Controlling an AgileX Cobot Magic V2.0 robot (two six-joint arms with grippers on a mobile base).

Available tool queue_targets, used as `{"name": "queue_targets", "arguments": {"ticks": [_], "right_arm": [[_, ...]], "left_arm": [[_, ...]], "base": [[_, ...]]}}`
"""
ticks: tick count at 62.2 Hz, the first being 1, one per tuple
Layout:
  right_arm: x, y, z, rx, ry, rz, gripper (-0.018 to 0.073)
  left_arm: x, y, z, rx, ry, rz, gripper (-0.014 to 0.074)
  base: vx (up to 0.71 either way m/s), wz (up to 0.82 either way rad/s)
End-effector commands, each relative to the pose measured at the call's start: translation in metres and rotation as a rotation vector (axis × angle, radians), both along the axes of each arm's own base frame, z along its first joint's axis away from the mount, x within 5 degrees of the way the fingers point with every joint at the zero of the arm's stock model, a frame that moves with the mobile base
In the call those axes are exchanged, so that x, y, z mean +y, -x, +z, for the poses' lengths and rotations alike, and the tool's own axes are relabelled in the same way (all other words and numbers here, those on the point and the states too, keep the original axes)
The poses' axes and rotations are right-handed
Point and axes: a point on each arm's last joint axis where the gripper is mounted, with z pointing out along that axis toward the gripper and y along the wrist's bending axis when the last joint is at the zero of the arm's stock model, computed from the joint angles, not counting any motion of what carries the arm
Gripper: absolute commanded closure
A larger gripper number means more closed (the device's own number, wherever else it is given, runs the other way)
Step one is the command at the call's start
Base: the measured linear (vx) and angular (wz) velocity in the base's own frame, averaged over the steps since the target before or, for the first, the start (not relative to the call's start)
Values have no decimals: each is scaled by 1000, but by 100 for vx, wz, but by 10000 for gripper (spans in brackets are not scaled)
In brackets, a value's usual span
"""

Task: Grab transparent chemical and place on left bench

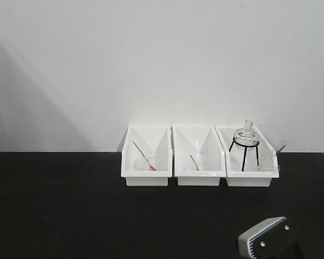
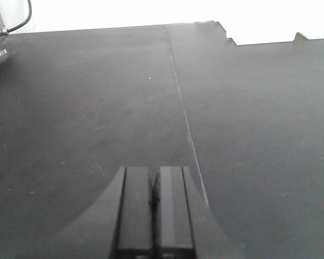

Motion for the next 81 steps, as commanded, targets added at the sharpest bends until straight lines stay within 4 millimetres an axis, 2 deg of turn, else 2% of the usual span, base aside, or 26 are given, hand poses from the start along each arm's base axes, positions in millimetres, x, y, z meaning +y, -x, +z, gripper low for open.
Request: {"name": "queue_targets", "arguments": {"ticks": [1,9,14,30,44,63,71,81], "right_arm": [[0,5,41,-221,-76,34,-52],[-11,23,65,-296,-87,23,20],[-20,35,75,-303,-80,8,101],[-49,77,92,-269,-30,-50,574],[-65,100,96,-256,-18,-81,568],[-67,103,96,-271,5,-81,567],[-72,105,88,-307,-7,-106,567],[-91,112,57,-392,-170,-277,567]], "left_arm": [[0,1,3,-81,14,-1,600],[0,1,3,-81,14,-1,600],[0,1,3,-81,14,-1,600],[0,1,3,-81,14,-1,600],[0,1,3,-81,14,-1,600],[0,1,3,-81,14,-1,600],[0,1,3,-81,14,-1,600],[0,1,3,-81,14,-1,600]], "base": [[0,0],[0,0],[0,0],[0,0],[0,0],[0,0],[0,0],[0,0]]}}
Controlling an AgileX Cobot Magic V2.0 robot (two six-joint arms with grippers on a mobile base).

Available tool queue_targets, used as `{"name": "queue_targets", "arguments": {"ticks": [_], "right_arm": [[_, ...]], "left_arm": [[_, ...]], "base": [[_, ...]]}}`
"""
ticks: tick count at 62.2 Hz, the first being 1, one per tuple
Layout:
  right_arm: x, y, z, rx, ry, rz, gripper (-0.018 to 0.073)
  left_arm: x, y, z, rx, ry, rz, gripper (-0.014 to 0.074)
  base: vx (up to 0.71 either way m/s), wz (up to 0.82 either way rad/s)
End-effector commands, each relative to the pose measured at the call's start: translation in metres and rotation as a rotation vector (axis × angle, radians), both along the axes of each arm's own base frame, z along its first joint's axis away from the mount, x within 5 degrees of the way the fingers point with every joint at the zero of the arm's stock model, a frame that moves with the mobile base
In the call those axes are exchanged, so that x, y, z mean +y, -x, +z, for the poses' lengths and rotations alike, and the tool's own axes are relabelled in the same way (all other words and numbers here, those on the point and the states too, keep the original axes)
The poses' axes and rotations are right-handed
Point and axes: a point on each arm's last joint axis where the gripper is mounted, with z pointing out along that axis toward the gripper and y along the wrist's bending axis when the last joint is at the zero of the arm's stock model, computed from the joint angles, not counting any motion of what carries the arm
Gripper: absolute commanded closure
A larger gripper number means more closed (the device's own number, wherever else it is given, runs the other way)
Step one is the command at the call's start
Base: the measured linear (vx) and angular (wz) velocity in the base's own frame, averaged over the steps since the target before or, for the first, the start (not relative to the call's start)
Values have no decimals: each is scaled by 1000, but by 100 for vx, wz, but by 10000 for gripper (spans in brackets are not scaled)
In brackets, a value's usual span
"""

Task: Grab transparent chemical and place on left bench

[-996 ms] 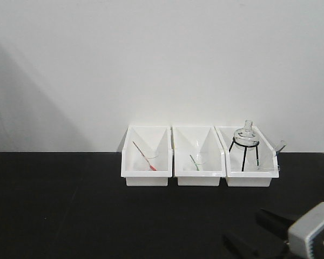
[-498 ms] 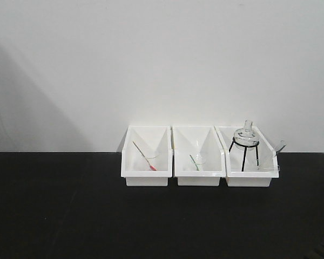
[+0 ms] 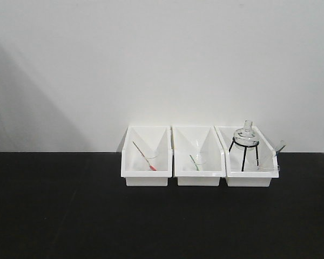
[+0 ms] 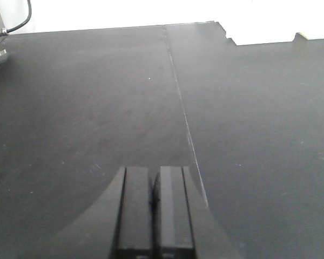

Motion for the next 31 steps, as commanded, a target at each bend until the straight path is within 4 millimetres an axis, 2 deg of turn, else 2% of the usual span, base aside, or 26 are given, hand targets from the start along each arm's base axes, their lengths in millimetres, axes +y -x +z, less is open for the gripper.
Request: {"name": "queue_targets", "arguments": {"ticks": [1,14,20,31], "right_arm": [[-10,4,2,-184,-121,-81,567],[-20,26,-60,-284,-153,-138,567],[-23,34,-65,-234,-139,-159,567],[-26,45,-71,-245,-128,-167,567]], "left_arm": [[0,1,3,-81,14,-1,600],[0,1,3,-81,14,-1,600],[0,1,3,-81,14,-1,600],[0,1,3,-81,14,-1,600]], "base": [[0,0],[0,0],[0,0],[0,0]]}}
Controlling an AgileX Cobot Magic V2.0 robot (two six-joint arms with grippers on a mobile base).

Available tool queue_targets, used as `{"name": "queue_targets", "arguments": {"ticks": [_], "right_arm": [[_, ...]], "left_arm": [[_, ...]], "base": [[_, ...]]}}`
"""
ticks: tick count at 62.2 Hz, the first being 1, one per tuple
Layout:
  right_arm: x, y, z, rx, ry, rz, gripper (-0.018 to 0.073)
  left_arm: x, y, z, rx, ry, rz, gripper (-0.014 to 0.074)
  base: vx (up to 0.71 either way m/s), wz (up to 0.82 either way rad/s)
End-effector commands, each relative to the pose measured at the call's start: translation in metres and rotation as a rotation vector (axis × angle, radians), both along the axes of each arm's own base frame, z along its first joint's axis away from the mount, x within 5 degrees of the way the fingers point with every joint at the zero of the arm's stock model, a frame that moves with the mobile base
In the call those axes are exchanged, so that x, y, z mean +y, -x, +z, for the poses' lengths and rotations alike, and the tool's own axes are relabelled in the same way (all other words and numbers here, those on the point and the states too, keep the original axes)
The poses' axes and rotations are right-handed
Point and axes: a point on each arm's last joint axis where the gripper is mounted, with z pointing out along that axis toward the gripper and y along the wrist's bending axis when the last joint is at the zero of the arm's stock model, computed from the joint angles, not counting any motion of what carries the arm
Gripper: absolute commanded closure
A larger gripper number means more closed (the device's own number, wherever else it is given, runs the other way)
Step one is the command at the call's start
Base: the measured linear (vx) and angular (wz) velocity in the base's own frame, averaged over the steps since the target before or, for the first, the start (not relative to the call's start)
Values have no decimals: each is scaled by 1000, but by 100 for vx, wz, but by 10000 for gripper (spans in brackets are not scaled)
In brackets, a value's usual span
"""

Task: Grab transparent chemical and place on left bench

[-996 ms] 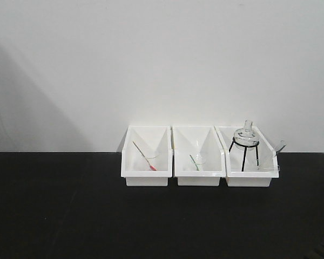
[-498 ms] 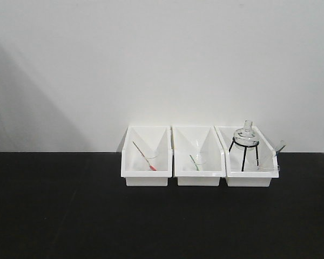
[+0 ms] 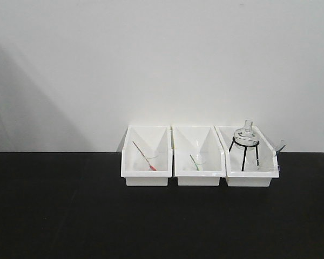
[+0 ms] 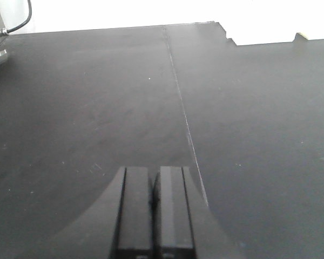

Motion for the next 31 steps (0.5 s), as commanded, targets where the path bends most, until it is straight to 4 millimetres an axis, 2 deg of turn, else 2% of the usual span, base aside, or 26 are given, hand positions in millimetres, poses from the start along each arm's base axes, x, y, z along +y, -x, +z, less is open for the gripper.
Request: {"name": "queue_targets", "arguments": {"ticks": [1,31], "right_arm": [[-1,3,1,-52,2,-5,567],[-1,3,0,-41,0,-4,567]], "left_arm": [[0,1,3,-81,14,-1,600],[0,1,3,-81,14,-1,600]], "base": [[0,0],[0,0]]}}
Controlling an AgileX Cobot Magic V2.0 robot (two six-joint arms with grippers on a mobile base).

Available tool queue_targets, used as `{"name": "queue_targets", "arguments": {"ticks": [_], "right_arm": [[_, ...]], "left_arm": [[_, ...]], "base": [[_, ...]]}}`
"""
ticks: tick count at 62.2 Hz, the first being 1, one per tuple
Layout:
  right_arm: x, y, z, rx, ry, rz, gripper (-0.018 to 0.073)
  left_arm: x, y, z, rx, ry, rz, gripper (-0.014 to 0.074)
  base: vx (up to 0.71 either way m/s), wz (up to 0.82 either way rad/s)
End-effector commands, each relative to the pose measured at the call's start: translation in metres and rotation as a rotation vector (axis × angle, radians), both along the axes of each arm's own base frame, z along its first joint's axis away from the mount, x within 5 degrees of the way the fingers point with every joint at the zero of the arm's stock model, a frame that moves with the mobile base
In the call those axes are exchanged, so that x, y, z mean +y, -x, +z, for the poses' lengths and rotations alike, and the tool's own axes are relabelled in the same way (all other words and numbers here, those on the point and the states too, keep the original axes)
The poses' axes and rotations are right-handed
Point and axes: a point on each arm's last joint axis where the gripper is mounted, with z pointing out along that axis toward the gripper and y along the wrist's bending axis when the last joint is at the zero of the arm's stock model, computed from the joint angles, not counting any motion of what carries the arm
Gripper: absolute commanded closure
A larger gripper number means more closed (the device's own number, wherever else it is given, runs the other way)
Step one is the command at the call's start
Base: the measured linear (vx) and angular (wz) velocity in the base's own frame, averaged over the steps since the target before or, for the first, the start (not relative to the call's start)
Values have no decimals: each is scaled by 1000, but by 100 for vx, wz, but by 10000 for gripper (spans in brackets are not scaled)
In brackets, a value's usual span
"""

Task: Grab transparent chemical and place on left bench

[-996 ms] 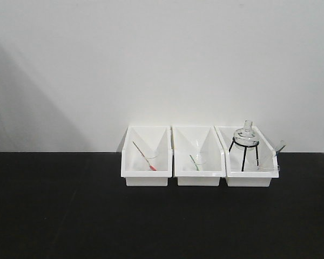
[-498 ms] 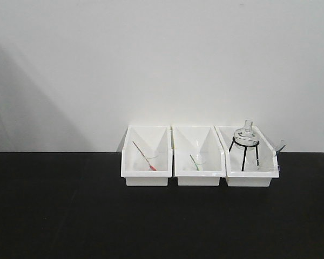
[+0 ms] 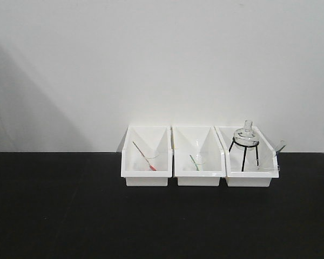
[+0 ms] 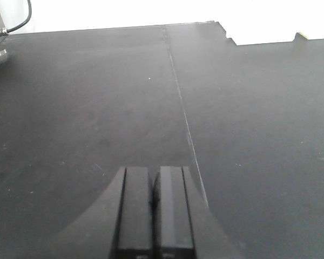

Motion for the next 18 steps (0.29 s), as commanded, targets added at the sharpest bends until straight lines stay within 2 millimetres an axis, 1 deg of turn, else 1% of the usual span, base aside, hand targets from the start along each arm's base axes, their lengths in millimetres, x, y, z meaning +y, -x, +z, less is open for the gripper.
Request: {"name": "queue_targets", "arguments": {"ticks": [1,18], "right_arm": [[0,1,5,-82,-7,1,567],[0,1,5,-82,-7,1,567]], "left_arm": [[0,1,3,-81,14,-1,600],[0,1,3,-81,14,-1,600]], "base": [[0,0],[0,0]]}}
